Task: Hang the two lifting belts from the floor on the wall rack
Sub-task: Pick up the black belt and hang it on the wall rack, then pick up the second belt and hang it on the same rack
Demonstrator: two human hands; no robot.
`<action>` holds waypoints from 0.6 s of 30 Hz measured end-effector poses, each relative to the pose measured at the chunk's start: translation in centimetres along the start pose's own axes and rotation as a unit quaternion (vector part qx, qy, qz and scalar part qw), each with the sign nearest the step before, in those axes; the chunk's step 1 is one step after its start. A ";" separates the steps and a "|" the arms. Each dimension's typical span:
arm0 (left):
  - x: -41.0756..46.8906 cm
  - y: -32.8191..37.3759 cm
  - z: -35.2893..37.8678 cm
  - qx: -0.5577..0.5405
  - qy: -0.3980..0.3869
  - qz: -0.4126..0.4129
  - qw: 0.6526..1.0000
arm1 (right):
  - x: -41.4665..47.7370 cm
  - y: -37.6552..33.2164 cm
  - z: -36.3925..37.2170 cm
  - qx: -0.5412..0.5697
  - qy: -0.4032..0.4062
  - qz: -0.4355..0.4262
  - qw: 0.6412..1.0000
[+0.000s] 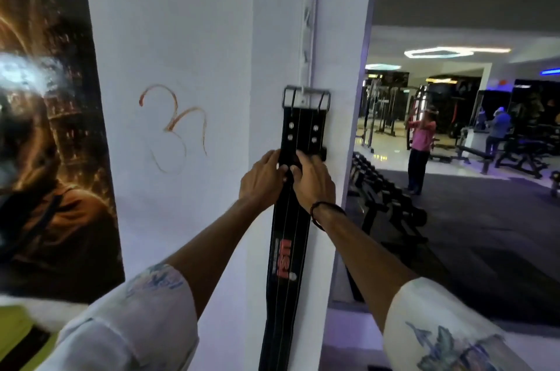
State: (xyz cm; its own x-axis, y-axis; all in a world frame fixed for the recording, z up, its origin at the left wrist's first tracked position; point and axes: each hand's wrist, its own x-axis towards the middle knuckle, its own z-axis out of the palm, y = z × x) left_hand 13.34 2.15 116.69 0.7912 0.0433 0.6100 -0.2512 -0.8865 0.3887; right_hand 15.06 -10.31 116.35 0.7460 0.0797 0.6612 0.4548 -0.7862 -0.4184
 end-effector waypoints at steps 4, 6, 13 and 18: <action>-6.9 -6.0 4.3 0.066 -0.052 -0.055 0.995 | -6.9 2.7 6.3 0.001 -0.031 0.008 0.999; -11.5 -9.9 7.3 0.096 -0.107 -0.093 0.985 | -11.1 4.5 10.6 -0.008 -0.078 0.016 0.997; -30.2 -23.6 20.3 0.150 -0.299 -0.190 0.923 | -29.4 12.6 27.0 -0.069 -0.285 0.053 0.955; -44.3 -31.5 32.1 0.145 -0.402 -0.222 0.876 | -45.0 18.8 38.8 -0.068 -0.399 0.097 0.909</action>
State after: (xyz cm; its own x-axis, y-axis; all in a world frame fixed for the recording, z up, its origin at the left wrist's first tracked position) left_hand 4.12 13.42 55.29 0.9415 0.1783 -0.2859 0.2413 -0.9491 0.2026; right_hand 8.89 -4.92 54.61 0.9455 0.3092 -0.1017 0.2542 -0.8966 -0.3626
